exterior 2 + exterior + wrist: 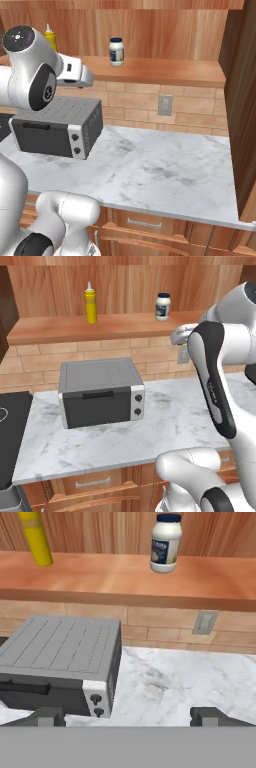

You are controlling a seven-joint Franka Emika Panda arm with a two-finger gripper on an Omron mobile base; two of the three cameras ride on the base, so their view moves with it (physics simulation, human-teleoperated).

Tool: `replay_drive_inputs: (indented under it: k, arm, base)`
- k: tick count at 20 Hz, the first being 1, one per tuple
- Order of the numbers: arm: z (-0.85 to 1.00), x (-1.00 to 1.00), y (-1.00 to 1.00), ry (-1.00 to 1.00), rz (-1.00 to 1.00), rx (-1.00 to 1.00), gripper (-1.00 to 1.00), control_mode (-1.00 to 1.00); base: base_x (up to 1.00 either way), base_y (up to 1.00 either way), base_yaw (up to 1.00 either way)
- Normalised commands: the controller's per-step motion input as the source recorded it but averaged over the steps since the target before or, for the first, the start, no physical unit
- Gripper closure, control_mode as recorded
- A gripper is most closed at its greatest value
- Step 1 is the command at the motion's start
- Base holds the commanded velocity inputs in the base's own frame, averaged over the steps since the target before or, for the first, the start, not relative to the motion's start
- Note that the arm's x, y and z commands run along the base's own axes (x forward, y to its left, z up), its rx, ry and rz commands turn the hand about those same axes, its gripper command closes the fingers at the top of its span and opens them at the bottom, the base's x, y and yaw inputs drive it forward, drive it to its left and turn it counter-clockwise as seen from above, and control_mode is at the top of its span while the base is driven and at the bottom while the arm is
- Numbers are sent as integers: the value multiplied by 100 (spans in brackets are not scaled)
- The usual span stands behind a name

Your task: Take 2 condiments from the cabinet and move them on the counter near the stove.Make sure the condiments are lined up with each other, next to each other.

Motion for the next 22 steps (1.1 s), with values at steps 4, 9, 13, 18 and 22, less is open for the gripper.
replay_drive_inputs:
  k: [4,9,13,18,22]
  arm:
    - [45,0,-7,-4,-1,0,-100,-100]
    - [6,18,-8,-17,-5,0,-100,-100]
    - [0,33,-8,-17,-5,0,-100,-100]
    - [0,42,0,-17,-4,0,-100,-100]
    - [1,41,-1,-12,-4,0,-100,-100]
  base:
    - [0,0,0]
    - [0,0,0]
    - [0,0,0]
    - [0,0,0]
    - [0,0,0]
